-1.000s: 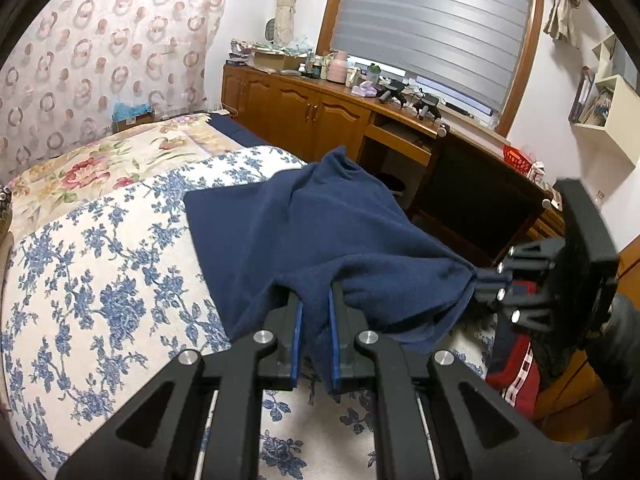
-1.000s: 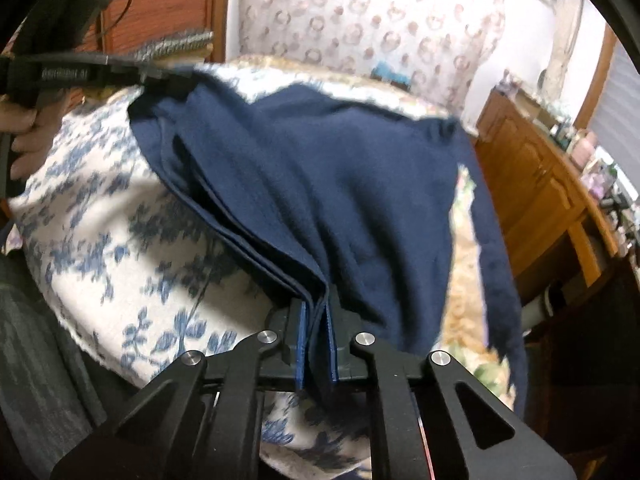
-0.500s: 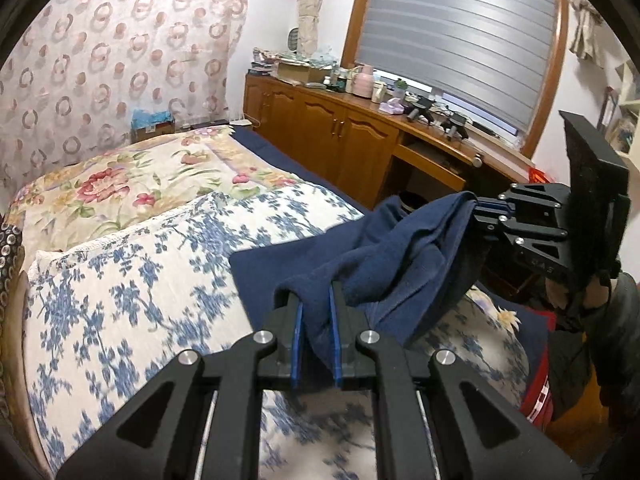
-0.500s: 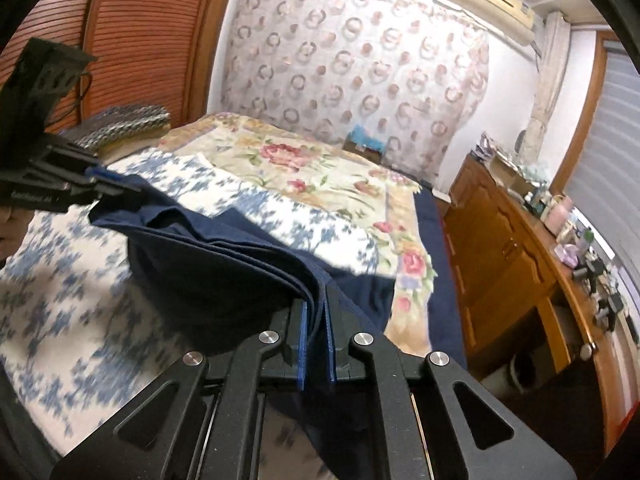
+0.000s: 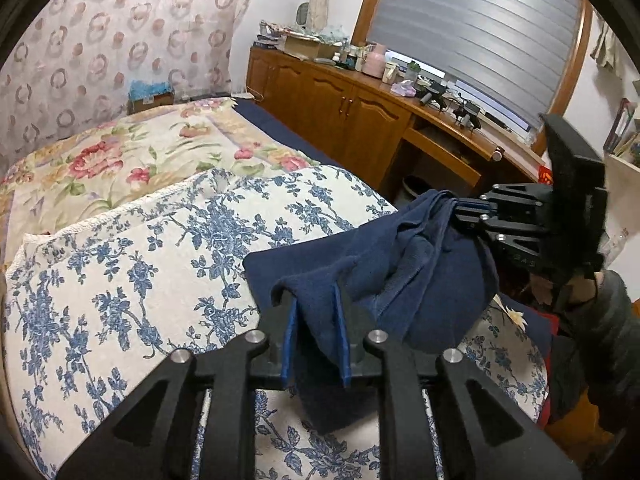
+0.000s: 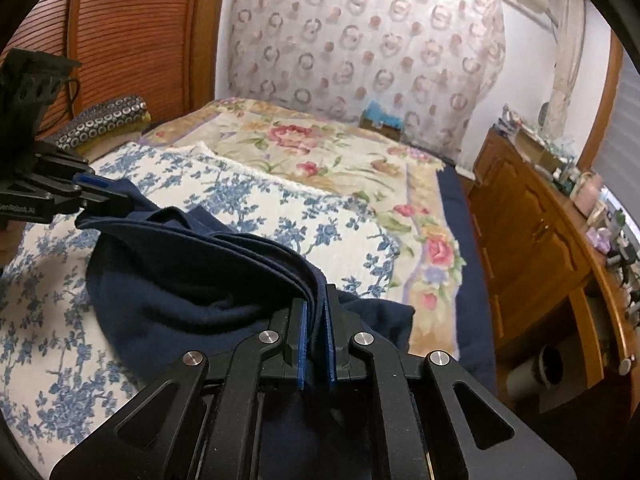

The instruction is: Fold small clothes

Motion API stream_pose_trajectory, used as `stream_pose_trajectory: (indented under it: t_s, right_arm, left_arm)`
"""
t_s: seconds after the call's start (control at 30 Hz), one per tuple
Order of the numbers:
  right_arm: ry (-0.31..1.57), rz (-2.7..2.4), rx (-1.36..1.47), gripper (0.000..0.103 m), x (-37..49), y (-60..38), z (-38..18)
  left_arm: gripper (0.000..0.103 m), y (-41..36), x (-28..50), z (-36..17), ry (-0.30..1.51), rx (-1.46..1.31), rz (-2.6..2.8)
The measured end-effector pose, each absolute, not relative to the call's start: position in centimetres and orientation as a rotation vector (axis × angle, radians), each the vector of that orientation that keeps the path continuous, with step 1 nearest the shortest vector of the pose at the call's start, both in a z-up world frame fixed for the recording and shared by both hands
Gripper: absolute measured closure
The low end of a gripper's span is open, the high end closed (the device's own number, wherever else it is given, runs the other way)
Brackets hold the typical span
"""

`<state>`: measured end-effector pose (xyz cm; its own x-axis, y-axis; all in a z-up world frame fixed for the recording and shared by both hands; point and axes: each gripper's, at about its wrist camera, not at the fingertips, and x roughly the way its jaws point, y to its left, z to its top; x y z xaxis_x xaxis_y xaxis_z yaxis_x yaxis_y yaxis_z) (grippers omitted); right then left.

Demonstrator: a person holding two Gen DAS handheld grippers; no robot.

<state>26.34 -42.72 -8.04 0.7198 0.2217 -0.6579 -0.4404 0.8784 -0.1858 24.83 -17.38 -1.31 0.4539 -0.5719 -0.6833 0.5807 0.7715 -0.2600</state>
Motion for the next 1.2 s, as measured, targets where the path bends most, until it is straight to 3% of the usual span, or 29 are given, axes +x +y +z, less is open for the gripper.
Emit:
stream_pose_trajectory:
  t_s: [0.1, 0.17, 0.47, 0.67, 0.87, 0.97, 1.03, 1.2]
  right_arm:
    - [0.688, 0.388, -0.330, 0.098, 27.2, -42.9, -8.5]
    - [0.693, 0.398, -0.333, 0.098, 27.8, -42.9, -8.6]
    - [0.719, 0.411, -0.329, 0.097, 30.4, -43.4, -8.6]
    - [0.701, 0.345, -0.306, 0.088, 32.4, -44.2, -7.5]
    - [0.671, 0.289, -0.249, 0.087, 32.5, -46.3, -5.7]
    - [0.670, 0.303, -0.235, 0.076, 31.1, -46.6, -5.6]
    - [0.685, 0.288, -0.215, 0.058, 30.3, -46.9, -6.1]
    - [0.729, 0.254, -0.135, 0.045, 28.7, -48.0, -7.9]
  left_arm:
    - [0.059, -17.1, 24.7, -0.8, 0.817, 0.032, -0.698]
    - [0.051, -16.6, 24.6, -0.3, 0.784, 0.048, -0.672]
    - [0.051, -16.9, 25.7, -1.4, 0.823, 0.078, -0.687]
    - [0.051, -18.7, 26.6, -3.8, 0.884, 0.122, -0.700]
    - [0.051, -18.6, 27.3, -5.0, 0.906, 0.114, -0.682]
    - [0.051, -18.4, 27.6, -4.9, 0.899, 0.114, -0.670]
    - [0.051, -18.2, 27.9, -4.9, 0.891, 0.107, -0.655]
    - [0.051, -18.0, 29.3, -5.3, 0.903, 0.085, -0.645]
